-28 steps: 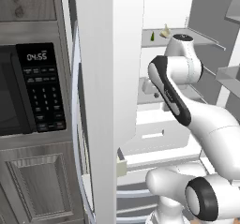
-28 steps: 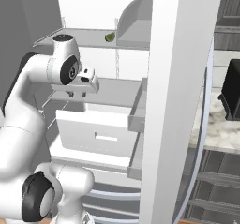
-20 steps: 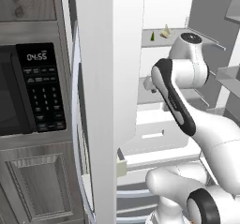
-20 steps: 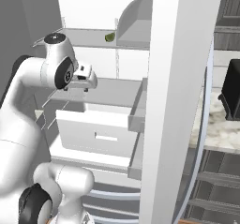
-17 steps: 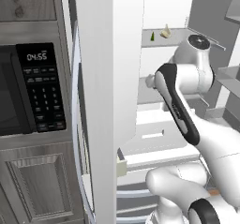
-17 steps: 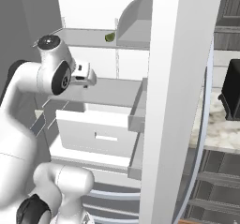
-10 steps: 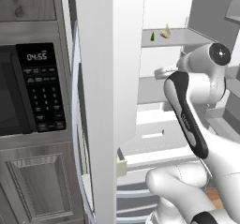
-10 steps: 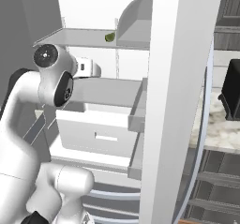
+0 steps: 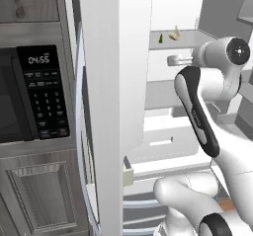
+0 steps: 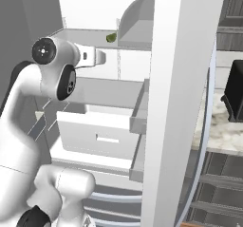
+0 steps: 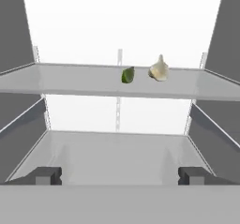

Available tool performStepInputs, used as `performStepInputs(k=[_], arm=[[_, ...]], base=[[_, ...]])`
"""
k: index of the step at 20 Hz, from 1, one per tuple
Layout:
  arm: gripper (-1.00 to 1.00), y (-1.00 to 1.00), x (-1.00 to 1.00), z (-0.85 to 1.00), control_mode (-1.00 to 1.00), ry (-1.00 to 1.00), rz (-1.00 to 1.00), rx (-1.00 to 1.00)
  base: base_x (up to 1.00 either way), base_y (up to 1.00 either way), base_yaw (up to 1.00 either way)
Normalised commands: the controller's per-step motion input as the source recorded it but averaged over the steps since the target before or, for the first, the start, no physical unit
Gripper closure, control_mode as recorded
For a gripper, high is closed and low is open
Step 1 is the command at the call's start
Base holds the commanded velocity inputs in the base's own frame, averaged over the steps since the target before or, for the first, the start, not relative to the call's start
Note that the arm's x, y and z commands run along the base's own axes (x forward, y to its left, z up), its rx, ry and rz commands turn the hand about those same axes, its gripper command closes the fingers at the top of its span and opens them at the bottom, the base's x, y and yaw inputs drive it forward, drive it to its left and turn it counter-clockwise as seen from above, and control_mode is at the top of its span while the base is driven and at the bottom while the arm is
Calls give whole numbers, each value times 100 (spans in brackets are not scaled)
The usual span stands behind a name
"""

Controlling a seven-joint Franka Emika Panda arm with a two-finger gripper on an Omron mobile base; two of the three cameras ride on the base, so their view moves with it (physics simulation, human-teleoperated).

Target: Grab the lemon wedge and garlic from the fridge, place them in the blender, close the lid, and turn on the blender to create a marinade.

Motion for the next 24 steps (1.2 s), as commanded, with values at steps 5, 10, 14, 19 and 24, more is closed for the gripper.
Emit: performStepInputs(k=[5, 10, 14, 19, 24], arm=[[-100, 0, 39, 33, -100, 4, -9, 1], [-100, -4, 37, 1, -100, 6, -4, 4], [-100, 0, 28, 0, -100, 4, 0, 0], [-100, 0, 44, -4, -100, 3, 0, 1], [-100, 0, 44, -15, -100, 0, 0, 4]], base=[[0, 0, 0], [0, 0, 0], [0, 0, 0], [0, 0, 0], [0, 0, 0]])
